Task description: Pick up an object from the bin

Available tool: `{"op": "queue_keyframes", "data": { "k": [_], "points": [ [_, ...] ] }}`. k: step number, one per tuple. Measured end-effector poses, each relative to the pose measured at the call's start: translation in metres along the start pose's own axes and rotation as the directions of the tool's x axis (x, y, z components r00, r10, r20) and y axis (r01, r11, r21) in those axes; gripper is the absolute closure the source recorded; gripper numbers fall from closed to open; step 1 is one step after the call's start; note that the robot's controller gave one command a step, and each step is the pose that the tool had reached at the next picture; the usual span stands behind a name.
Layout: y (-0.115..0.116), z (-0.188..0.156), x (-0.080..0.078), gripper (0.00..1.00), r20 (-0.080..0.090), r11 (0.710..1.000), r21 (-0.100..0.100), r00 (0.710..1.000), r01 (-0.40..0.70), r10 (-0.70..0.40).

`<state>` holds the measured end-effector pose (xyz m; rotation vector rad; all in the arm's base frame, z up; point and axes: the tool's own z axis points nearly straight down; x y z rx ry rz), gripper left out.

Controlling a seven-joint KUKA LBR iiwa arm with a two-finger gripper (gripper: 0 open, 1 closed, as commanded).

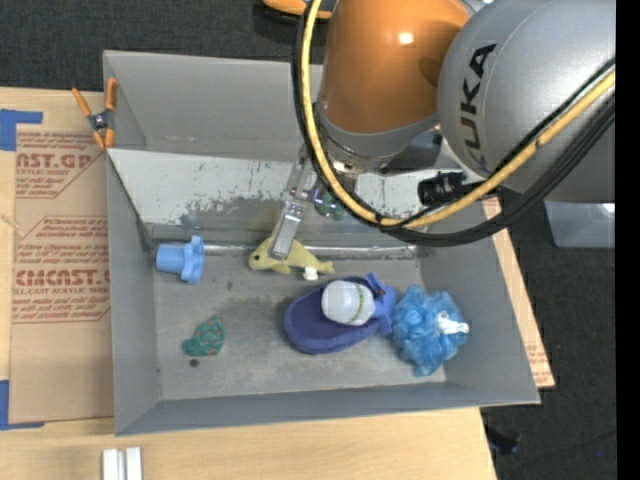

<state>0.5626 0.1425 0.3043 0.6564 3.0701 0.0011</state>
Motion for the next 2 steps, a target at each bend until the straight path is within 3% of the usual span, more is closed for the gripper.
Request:
{"op": "queue_keyframes", "data": {
  "k": [1,2],
  "points": [
    [-0.022,0.013,-0.011,0.00,-0.001,0.991,-0.001,0.991,-0.131,0.131],
    [-0.055,0.047,0.000,0.00,0.002,0.980,-0.002,0.980,-0.200,0.200]
  ]
}}
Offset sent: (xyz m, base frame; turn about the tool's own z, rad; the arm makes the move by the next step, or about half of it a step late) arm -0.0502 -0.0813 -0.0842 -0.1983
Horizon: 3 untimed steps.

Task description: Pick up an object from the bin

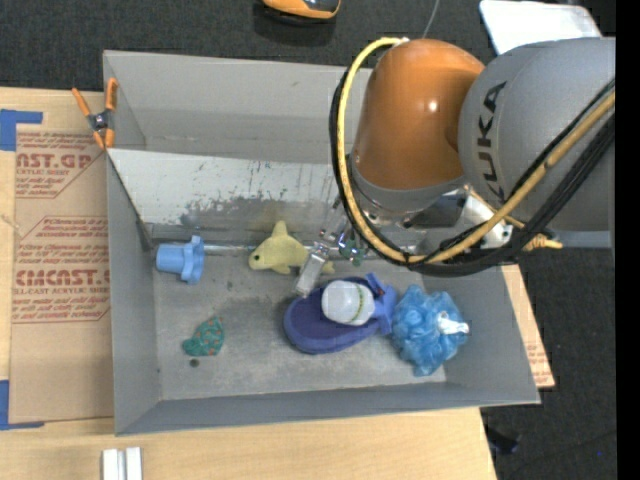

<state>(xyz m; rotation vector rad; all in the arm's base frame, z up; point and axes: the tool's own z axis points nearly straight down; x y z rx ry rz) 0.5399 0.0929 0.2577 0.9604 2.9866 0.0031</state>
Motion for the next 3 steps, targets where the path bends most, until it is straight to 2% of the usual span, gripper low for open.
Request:
{"op": "queue_keyframes", "data": {
  "k": [1,2,3],
  "points": [
    [-0.002,-0.022,-0.012,0.00,0.001,0.974,-0.001,0.974,0.226,-0.226],
    [-0.001,0.005,-0.011,0.00,0.000,0.999,0.000,0.999,-0.033,0.033],
    [-0.017,-0.001,-0.043,0.00,0.003,0.999,-0.002,0.999,0.051,-0.051]
  ]
}}
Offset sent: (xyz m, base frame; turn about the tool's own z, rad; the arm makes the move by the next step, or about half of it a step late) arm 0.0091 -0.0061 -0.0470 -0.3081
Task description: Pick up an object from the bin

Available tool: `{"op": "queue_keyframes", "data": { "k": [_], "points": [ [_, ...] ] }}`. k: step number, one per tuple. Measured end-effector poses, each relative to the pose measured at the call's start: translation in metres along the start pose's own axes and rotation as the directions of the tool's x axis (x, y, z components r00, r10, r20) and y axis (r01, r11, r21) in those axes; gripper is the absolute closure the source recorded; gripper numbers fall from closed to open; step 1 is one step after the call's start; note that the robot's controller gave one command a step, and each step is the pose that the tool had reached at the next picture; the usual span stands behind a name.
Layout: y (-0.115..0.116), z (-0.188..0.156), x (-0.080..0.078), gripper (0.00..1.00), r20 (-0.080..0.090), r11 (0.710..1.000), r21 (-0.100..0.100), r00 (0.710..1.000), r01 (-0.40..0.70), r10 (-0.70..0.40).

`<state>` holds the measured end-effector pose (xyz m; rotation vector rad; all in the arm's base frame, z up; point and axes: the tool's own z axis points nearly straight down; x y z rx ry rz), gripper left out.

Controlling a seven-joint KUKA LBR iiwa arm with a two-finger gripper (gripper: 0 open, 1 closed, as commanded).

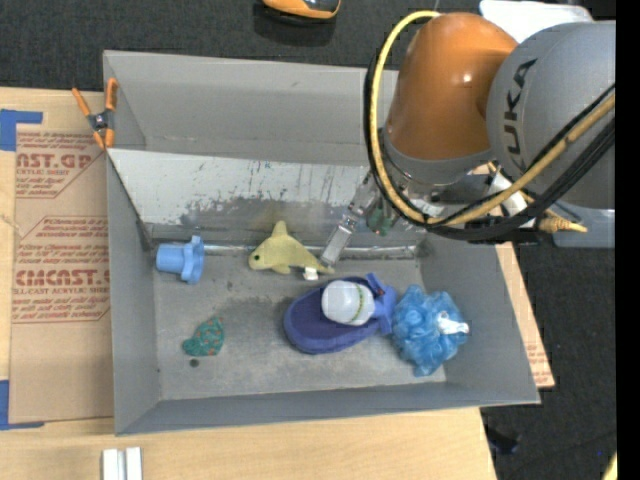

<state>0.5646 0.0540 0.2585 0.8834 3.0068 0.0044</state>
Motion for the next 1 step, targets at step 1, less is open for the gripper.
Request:
{"op": "queue_keyframes", "data": {
  "k": [1],
  "points": [
    [-0.0210,-0.0196,-0.0347,0.00,-0.001,0.980,0.002,0.980,-0.199,0.199]
  ]
}}
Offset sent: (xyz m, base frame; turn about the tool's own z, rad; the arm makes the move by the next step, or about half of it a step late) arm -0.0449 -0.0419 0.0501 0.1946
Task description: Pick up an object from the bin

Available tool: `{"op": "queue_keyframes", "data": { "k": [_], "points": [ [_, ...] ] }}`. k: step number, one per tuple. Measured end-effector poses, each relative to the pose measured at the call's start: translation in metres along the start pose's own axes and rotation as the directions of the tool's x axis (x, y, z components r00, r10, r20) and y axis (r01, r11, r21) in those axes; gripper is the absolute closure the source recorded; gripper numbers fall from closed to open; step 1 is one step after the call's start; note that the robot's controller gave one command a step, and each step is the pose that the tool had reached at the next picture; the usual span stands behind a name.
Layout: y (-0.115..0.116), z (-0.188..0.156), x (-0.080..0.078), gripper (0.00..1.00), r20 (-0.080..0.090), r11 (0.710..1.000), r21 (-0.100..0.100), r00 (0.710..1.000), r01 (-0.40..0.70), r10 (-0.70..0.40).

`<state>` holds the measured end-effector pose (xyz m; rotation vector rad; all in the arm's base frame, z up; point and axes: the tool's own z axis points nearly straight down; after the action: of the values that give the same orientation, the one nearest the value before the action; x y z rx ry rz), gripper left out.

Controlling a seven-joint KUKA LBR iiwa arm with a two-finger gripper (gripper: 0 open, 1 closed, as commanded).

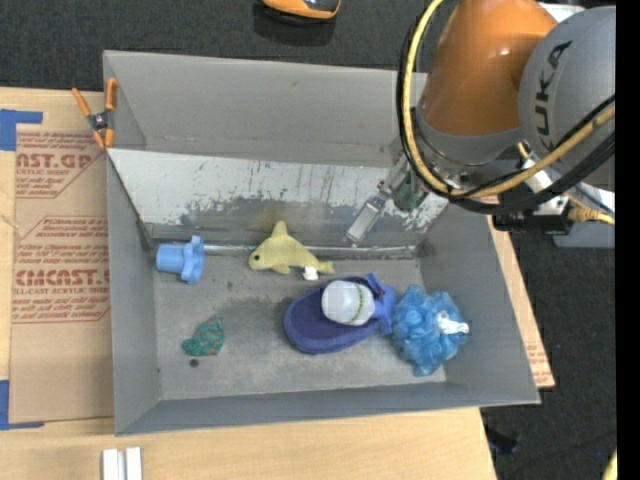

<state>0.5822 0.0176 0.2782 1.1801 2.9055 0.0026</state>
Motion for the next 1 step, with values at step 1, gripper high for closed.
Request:
{"op": "queue_keyframes", "data": {
  "k": [1],
  "points": [
    [-0.0378,-0.0232,0.0319,0.00,0.000,1.000,-0.001,1.000,0.030,-0.030]
  ]
}}
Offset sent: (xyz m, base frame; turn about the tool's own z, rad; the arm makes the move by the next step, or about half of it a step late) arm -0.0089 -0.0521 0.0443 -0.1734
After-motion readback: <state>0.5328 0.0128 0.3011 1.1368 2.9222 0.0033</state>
